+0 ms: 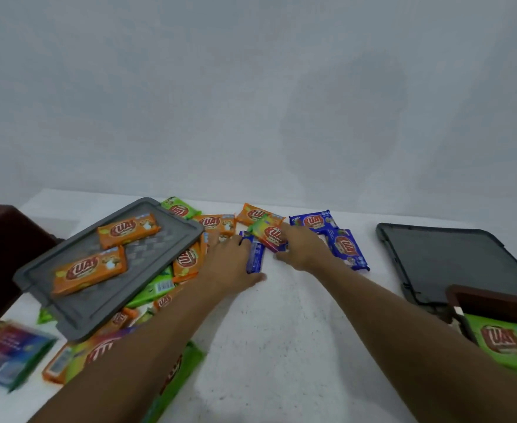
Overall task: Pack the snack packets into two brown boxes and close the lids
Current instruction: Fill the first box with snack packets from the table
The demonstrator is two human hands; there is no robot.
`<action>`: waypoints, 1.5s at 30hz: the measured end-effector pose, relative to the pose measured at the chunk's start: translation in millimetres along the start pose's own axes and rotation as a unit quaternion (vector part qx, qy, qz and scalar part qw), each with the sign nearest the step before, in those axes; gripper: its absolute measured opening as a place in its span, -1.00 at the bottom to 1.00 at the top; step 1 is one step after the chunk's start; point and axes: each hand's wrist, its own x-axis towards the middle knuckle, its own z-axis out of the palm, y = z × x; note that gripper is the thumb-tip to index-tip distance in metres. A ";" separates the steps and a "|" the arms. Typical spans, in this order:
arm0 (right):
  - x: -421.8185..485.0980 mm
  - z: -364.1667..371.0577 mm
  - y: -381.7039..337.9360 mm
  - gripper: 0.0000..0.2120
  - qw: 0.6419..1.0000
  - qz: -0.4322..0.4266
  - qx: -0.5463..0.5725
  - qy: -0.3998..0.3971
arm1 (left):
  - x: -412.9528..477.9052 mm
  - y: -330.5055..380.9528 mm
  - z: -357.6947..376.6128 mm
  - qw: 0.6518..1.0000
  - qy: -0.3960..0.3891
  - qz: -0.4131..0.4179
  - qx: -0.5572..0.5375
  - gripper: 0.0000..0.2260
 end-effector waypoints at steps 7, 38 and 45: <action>-11.4 -31.1 7.9 -0.25 0.994 0.062 0.084 -0.028 | 2.7 -10.4 -16.5 0.948 0.039 -0.075 -0.307 -0.78; -336.7 -177.8 238.7 -0.78 0.966 0.064 0.252 -0.007 | -55.1 264.0 -121.8 0.854 -0.058 0.125 -0.501 -0.82; -385.0 -152.2 267.0 -0.90 0.983 0.057 0.143 -0.096 | -83.9 336.7 -117.7 0.903 -0.160 0.275 -0.289 -0.80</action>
